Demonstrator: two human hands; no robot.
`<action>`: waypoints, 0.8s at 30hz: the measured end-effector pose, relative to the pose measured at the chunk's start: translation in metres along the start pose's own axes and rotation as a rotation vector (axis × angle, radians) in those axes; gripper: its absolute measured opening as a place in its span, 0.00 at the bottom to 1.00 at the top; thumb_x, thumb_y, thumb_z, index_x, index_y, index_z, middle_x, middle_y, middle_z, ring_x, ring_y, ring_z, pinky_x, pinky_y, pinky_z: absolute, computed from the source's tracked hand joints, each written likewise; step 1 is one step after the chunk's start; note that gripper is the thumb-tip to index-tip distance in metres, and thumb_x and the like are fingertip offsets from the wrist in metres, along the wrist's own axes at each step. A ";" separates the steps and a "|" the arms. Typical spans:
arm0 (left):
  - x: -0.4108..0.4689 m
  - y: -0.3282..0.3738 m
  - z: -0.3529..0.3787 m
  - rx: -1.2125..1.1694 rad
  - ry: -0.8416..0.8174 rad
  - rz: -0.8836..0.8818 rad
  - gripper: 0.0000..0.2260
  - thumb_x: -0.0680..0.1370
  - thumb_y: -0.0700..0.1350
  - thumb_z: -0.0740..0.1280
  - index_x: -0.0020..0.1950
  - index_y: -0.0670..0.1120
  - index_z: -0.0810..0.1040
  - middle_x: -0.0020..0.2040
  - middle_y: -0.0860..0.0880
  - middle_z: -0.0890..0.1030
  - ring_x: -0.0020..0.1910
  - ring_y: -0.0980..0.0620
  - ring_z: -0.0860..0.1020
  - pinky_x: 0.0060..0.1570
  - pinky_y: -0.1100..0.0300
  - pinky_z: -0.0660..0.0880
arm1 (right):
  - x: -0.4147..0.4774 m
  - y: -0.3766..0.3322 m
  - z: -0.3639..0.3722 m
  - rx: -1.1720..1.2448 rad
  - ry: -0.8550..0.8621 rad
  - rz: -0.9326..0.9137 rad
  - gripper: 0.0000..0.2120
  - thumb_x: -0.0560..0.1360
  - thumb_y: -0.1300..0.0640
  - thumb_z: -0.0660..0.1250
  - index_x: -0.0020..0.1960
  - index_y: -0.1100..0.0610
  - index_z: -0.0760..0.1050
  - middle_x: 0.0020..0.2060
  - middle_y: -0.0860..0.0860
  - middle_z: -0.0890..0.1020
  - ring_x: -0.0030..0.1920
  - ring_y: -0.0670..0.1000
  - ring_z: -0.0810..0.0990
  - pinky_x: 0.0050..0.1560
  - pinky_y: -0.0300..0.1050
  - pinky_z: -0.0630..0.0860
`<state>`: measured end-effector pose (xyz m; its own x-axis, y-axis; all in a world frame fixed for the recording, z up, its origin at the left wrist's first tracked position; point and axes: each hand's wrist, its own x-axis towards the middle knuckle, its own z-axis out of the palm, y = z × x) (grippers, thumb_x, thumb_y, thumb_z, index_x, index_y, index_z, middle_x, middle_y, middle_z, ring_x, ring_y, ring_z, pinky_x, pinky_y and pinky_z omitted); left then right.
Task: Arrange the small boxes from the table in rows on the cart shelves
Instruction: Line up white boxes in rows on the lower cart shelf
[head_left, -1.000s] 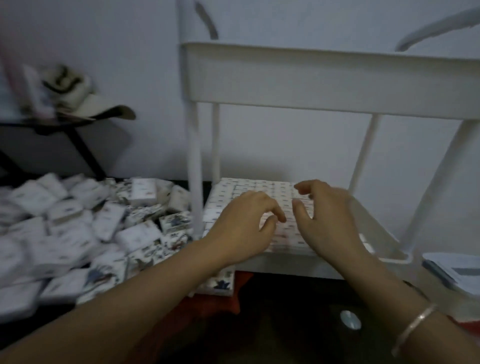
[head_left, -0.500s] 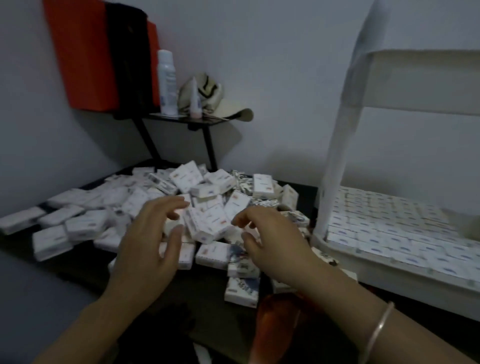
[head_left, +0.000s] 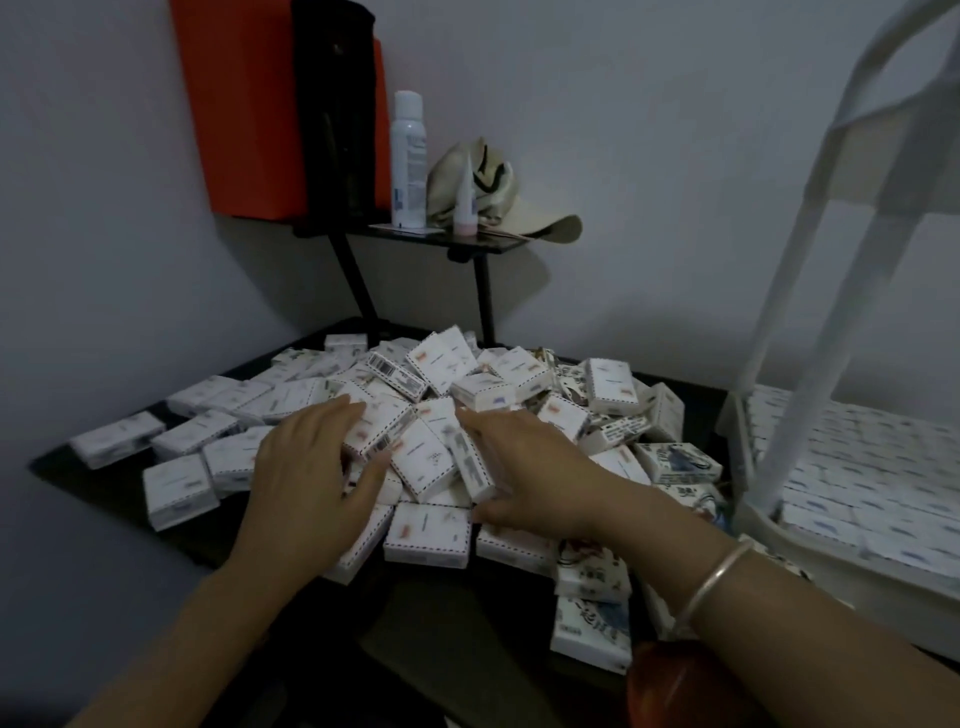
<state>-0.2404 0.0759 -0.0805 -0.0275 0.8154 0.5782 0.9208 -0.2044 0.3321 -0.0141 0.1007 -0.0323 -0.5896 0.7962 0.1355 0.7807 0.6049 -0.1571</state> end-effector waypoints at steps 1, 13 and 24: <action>0.003 -0.001 0.000 0.008 -0.009 -0.019 0.28 0.75 0.63 0.58 0.68 0.47 0.73 0.68 0.48 0.74 0.67 0.47 0.70 0.67 0.46 0.64 | 0.000 0.000 0.000 0.007 0.031 0.011 0.46 0.70 0.45 0.74 0.79 0.52 0.51 0.74 0.50 0.63 0.73 0.52 0.59 0.71 0.46 0.59; 0.001 0.034 -0.008 -0.270 0.049 0.053 0.29 0.68 0.49 0.77 0.66 0.54 0.69 0.59 0.56 0.70 0.55 0.66 0.68 0.51 0.72 0.67 | -0.039 0.007 -0.019 0.205 0.413 0.180 0.44 0.61 0.33 0.74 0.69 0.46 0.60 0.62 0.44 0.63 0.55 0.43 0.68 0.49 0.39 0.68; -0.014 0.168 -0.002 -0.810 -0.192 0.199 0.23 0.72 0.42 0.75 0.59 0.61 0.71 0.55 0.60 0.78 0.48 0.55 0.79 0.40 0.59 0.79 | -0.158 0.043 -0.064 0.173 0.506 0.393 0.36 0.63 0.33 0.71 0.66 0.37 0.60 0.37 0.34 0.67 0.35 0.35 0.72 0.32 0.34 0.62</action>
<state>-0.0861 0.0289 -0.0317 0.2387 0.7863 0.5699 0.3378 -0.6174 0.7104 0.1258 0.0000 0.0020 -0.0646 0.8792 0.4720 0.8486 0.2972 -0.4376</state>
